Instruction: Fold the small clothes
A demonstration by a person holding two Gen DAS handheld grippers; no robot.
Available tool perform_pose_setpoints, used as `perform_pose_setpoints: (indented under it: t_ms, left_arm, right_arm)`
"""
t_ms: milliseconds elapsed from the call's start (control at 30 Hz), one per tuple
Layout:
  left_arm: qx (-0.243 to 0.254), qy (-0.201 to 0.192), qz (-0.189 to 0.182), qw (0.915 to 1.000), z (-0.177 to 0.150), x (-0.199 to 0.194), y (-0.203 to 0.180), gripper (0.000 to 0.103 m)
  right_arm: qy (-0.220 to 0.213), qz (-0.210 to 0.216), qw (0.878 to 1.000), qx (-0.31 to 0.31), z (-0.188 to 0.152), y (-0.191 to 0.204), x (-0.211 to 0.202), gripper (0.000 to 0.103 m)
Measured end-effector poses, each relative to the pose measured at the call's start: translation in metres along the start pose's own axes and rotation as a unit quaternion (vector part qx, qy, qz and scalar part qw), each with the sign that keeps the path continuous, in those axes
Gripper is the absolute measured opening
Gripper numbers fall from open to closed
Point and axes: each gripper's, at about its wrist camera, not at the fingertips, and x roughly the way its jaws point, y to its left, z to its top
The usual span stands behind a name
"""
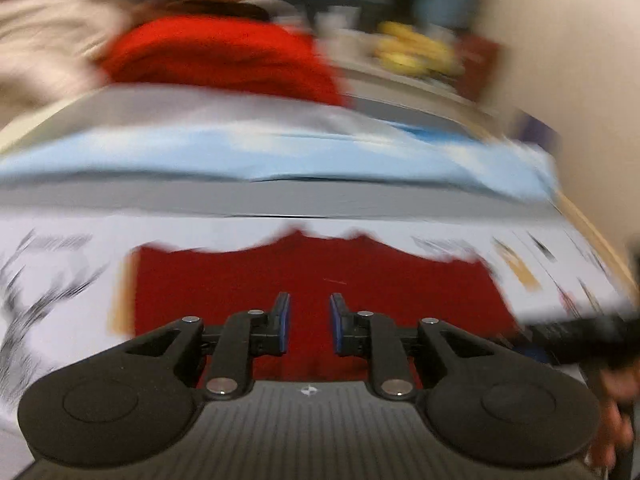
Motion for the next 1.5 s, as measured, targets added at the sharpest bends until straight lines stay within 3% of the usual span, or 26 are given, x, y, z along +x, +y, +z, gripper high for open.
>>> perform_pose_setpoints:
  t_ms: [67, 200, 367, 500, 733, 833, 900, 967, 1033, 1067, 1100, 1167, 1200, 1233, 1300, 1367, 1400, 1500]
  left_arm:
    - [-0.060, 0.019, 0.035, 0.9974, 0.009, 0.010, 0.028, 0.023]
    - [-0.174, 0.079, 0.043, 0.9806, 0.010, 0.029, 0.073, 0.023]
    - [-0.210, 0.114, 0.070, 0.9684, 0.005, 0.040, 0.091, 0.023]
    - [-0.230, 0.127, 0.078, 0.9618, 0.004, 0.044, 0.099, 0.024]
    - [-0.243, 0.132, 0.071, 0.9583, 0.001, 0.038, 0.103, 0.027]
    - [-0.239, 0.132, 0.066, 0.9597, 0.003, 0.038, 0.103, 0.028]
    - [-0.239, 0.132, 0.066, 0.9597, 0.003, 0.038, 0.103, 0.028]
    - [-0.242, 0.131, 0.067, 0.9592, 0.003, 0.038, 0.104, 0.028]
    - [-0.242, 0.130, 0.066, 0.9591, 0.004, 0.037, 0.104, 0.028]
    - [-0.242, 0.129, 0.066, 0.9592, 0.004, 0.037, 0.104, 0.028]
    - [-0.242, 0.129, 0.067, 0.9594, 0.004, 0.037, 0.104, 0.028]
    - [-0.241, 0.128, 0.067, 0.9598, 0.004, 0.036, 0.104, 0.028]
    - [-0.239, 0.128, 0.068, 0.9601, 0.004, 0.036, 0.103, 0.028]
    - [-0.238, 0.129, 0.069, 0.9603, 0.004, 0.037, 0.103, 0.028]
    - [-0.234, 0.130, 0.070, 0.9608, 0.004, 0.037, 0.103, 0.028]
    - [-0.234, 0.133, 0.073, 0.9604, 0.004, 0.039, 0.102, 0.028]
    - [-0.235, 0.134, 0.073, 0.9600, 0.003, 0.039, 0.102, 0.028]
    - [-0.232, 0.139, 0.075, 0.9597, 0.002, 0.042, 0.102, 0.031]
  right_arm:
    - [0.002, 0.007, 1.000, -0.004, -0.001, 0.002, 0.001, 0.053]
    - [0.006, 0.026, 0.999, -0.035, -0.005, 0.016, 0.006, 0.056]
    - [-0.010, 0.050, 0.988, -0.146, -0.016, 0.054, 0.009, 0.062]
    - [-0.052, 0.037, 0.961, -0.270, -0.034, 0.088, 0.009, 0.065]
    - [-0.110, -0.025, 0.884, -0.453, -0.066, 0.121, 0.024, 0.062]
    - [-0.109, -0.034, 0.863, -0.492, -0.074, 0.123, 0.031, 0.054]
    - [-0.106, -0.032, 0.856, -0.506, -0.076, 0.124, 0.034, 0.047]
    - [-0.111, -0.031, 0.853, -0.509, -0.076, 0.124, 0.036, 0.024]
    - [-0.116, -0.024, 0.868, -0.483, -0.069, 0.121, 0.032, 0.016]
    - [-0.118, -0.008, 0.888, -0.444, -0.059, 0.118, 0.028, 0.013]
    - [-0.117, 0.018, 0.919, -0.375, -0.046, 0.109, 0.023, 0.012]
    - [-0.112, 0.064, 0.978, -0.165, -0.017, 0.075, 0.015, 0.010]
    - [-0.106, 0.073, 0.991, -0.042, -0.008, 0.050, 0.014, 0.010]
    - [-0.095, 0.069, 0.992, 0.034, -0.007, 0.032, 0.016, 0.010]
    - [-0.073, 0.038, 0.990, 0.112, -0.011, 0.008, 0.023, 0.010]
    - [-0.056, 0.007, 0.990, 0.130, -0.016, -0.001, 0.030, 0.013]
    - [-0.048, 0.012, 0.990, 0.131, -0.017, -0.002, 0.033, 0.013]
    - [-0.045, 0.032, 0.991, 0.120, -0.010, 0.001, 0.033, 0.035]
